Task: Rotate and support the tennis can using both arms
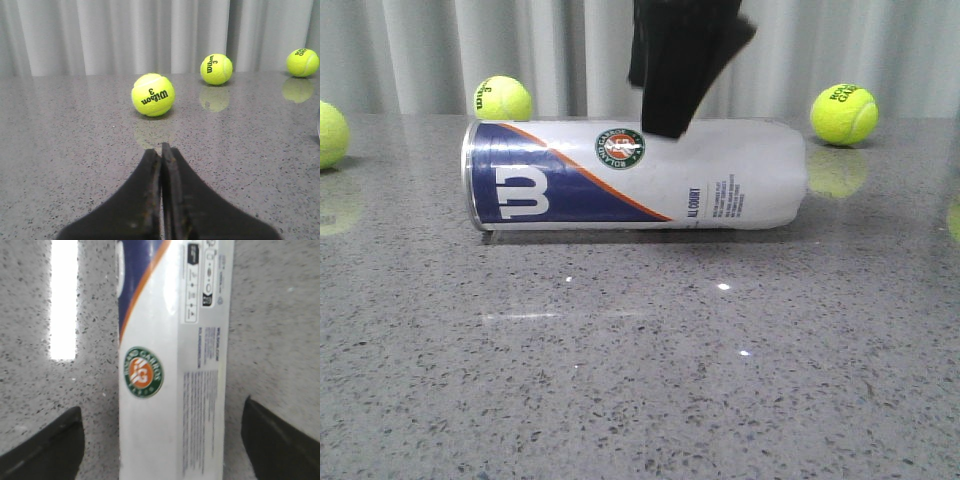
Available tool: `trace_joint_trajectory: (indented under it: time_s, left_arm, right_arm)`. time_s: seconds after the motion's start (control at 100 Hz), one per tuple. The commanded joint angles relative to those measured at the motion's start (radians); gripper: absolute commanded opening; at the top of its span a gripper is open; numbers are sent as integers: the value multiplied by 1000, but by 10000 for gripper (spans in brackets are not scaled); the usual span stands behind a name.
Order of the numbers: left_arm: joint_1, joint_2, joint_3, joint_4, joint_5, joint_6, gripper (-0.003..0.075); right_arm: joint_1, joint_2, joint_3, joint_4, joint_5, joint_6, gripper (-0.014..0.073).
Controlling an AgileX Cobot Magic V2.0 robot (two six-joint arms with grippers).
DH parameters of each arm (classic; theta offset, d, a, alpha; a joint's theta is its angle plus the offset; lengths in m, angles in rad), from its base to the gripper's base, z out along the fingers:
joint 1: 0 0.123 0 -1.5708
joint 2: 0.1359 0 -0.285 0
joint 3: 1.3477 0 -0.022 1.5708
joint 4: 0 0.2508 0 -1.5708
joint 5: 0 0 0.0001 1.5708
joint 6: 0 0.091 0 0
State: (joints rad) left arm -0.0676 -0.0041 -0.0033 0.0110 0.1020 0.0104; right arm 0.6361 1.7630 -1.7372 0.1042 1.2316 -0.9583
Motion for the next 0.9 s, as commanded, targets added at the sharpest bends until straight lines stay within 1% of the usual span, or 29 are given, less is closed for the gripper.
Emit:
trace_joint_trajectory:
  time_s: [0.0, 0.03, 0.05, 0.06, 0.07, 0.09, 0.1, 0.12, 0.13, 0.16, 0.21, 0.3, 0.34, 0.39, 0.4, 0.43, 0.44, 0.45, 0.46, 0.52, 0.58, 0.6, 0.74, 0.89]
  left_arm:
    - [3, -39, 48, -1, -71, -10, -21]
    - [3, -39, 48, -1, -71, -10, -21]
    - [3, -39, 48, -1, -71, -10, -21]
    - [3, -39, 48, -1, -71, -10, -21]
    - [3, -39, 48, -1, -71, -10, -21]
    - [3, -39, 48, -1, -71, -10, -21]
    - [3, -39, 48, -1, -71, -10, -21]
    - [3, -39, 48, -1, -71, -10, -21]
    - [3, -39, 48, -1, -71, -10, -21]
    - [3, -39, 48, -1, -71, -10, -21]
    - [3, -39, 48, -1, -71, -10, -21]
    - [3, -39, 48, -1, -71, -10, -21]
    - [3, -39, 48, -1, -71, -10, -21]
    - [3, -39, 48, -1, -71, -10, -21]
    - [3, -39, 48, -1, -71, -10, -21]
    - [3, -39, 48, -1, -71, -10, -21]
    - [3, -39, 48, -1, -71, -10, -21]
    - [3, -39, 48, -1, -71, -10, -21]
    - [3, -39, 48, -1, -71, -10, -21]
    - [3, -39, 48, -1, -71, -10, -21]
    - [3, -39, 48, -1, -71, -10, -21]
    - [3, -39, 48, -1, -71, -10, -21]
    - [3, -39, 48, -1, -71, -10, -21]
    - [3, -39, 48, -1, -71, -10, -21]
  right_arm:
    - [0, -99, -32, 3, 8, 46, 516]
    - [0, -115, -32, 3, 9, 78, 433]
    - [0, -118, -32, 3, 10, 93, 394]
    - [0, -127, -31, 3, 12, 117, 353]
    - [0, -129, -31, 3, 12, 117, 332]
    - [0, -138, -31, 3, 17, 149, 247]
    - [0, -140, -31, 3, 17, 149, 247]
    - [0, -148, -31, 3, 21, 173, 161]
    - [0, -150, -31, 3, 26, 195, 140]
    - [0, -158, -31, 3, 34, 222, 41]
    - [0, -167, -31, 3, 52, 253, -74]
    - [0, -175, -31, 3, 84, 317, -55]
    - [-1, -177, -31, 3, 97, 370, -56]
    - [-6, -178, -29, 3, 99, 489, -56]
    - [-6, -179, -29, 3, 99, 489, -56]
    - [-7, -179, -29, 3, 99, 561, -56]
    - [-8, -179, -29, 3, 99, 561, -56]
    - [-10, -181, -29, 3, 98, 600, -56]
    - [-12, -181, -29, 3, 98, 600, -56]
    - [-17, -192, -27, 3, 89, 719, -56]
    - [-17, -208, -25, 3, 74, 793, -56]
    - [-17, -215, -19, 3, 53, 839, -56]
    - [-17, -288, 45, 1, -46, 982, -56]
    - [-17, -393, 171, -24, -146, 1055, -56]
